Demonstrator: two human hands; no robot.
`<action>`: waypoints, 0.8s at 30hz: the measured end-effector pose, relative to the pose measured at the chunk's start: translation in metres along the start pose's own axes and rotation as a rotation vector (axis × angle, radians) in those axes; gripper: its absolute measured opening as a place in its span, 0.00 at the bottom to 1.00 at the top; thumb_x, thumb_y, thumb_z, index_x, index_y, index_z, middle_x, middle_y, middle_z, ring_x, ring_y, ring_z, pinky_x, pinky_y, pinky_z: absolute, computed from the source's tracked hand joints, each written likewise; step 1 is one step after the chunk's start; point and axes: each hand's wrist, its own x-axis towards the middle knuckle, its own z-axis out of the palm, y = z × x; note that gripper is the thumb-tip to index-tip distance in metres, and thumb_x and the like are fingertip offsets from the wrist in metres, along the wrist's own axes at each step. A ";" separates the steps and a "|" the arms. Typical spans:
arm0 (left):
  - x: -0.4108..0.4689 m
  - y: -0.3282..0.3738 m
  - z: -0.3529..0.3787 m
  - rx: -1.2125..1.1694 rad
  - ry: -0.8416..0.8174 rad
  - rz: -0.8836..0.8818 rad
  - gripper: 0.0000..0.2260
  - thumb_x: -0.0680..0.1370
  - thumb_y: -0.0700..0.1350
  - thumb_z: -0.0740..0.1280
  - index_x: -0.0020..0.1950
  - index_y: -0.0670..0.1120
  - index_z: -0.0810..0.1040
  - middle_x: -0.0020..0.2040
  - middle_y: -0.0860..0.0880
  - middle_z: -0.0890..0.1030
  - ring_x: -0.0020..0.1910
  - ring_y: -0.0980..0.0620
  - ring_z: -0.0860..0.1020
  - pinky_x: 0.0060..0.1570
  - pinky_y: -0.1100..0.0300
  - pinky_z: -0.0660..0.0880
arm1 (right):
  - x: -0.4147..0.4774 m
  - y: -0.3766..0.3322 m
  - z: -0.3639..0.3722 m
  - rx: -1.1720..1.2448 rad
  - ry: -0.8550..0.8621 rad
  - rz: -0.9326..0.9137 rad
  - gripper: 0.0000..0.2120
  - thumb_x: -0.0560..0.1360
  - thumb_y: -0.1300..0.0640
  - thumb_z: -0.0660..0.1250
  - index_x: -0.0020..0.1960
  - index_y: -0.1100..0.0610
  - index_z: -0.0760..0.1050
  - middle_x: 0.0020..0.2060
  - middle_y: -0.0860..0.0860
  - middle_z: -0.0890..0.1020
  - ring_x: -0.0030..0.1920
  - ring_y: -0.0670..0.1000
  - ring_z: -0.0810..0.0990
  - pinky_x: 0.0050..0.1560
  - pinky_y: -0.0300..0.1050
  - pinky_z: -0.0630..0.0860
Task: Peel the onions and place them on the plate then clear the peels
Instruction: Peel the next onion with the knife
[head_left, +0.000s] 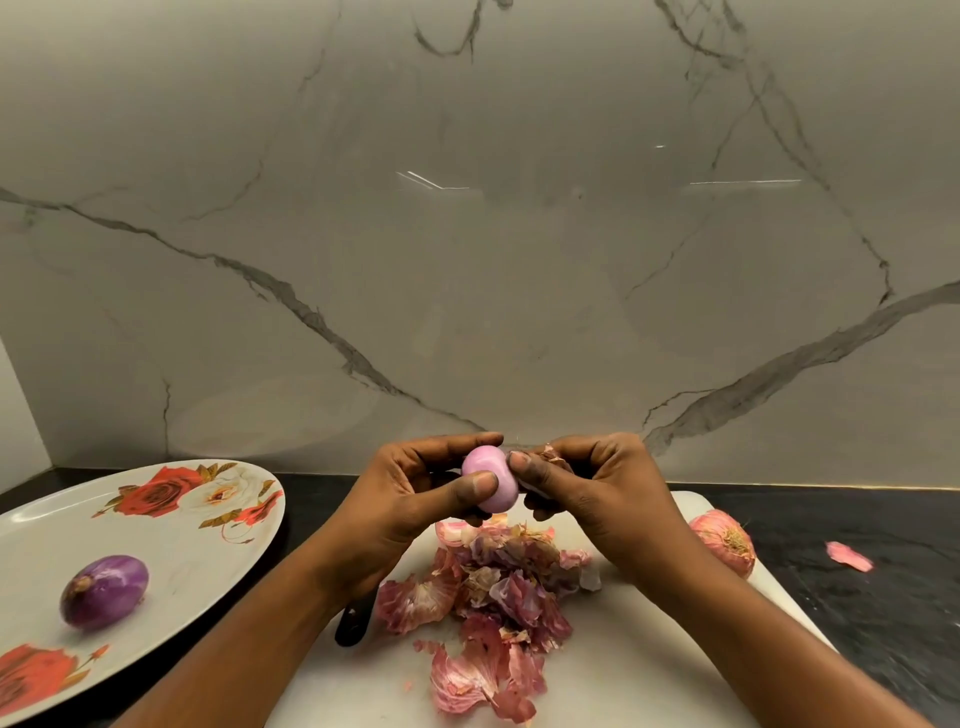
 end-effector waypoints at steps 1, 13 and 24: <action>0.000 -0.001 0.001 0.001 0.002 0.005 0.19 0.74 0.41 0.77 0.66 0.46 0.84 0.61 0.44 0.86 0.61 0.39 0.84 0.53 0.51 0.84 | 0.000 0.000 0.000 -0.019 0.009 -0.018 0.11 0.74 0.51 0.75 0.48 0.59 0.88 0.35 0.56 0.86 0.34 0.51 0.83 0.38 0.44 0.81; 0.002 -0.002 -0.004 -0.192 -0.150 0.014 0.25 0.75 0.43 0.79 0.72 0.44 0.80 0.69 0.39 0.81 0.69 0.38 0.80 0.63 0.51 0.80 | 0.001 -0.004 -0.001 0.091 0.014 0.064 0.07 0.80 0.58 0.71 0.49 0.58 0.88 0.34 0.53 0.85 0.33 0.48 0.81 0.35 0.40 0.79; 0.005 0.003 -0.009 -0.382 -0.115 0.000 0.22 0.77 0.42 0.73 0.72 0.43 0.80 0.69 0.36 0.80 0.61 0.41 0.82 0.58 0.54 0.82 | 0.006 -0.011 -0.012 0.355 -0.006 0.259 0.14 0.73 0.54 0.76 0.52 0.64 0.86 0.37 0.54 0.84 0.34 0.48 0.80 0.33 0.37 0.77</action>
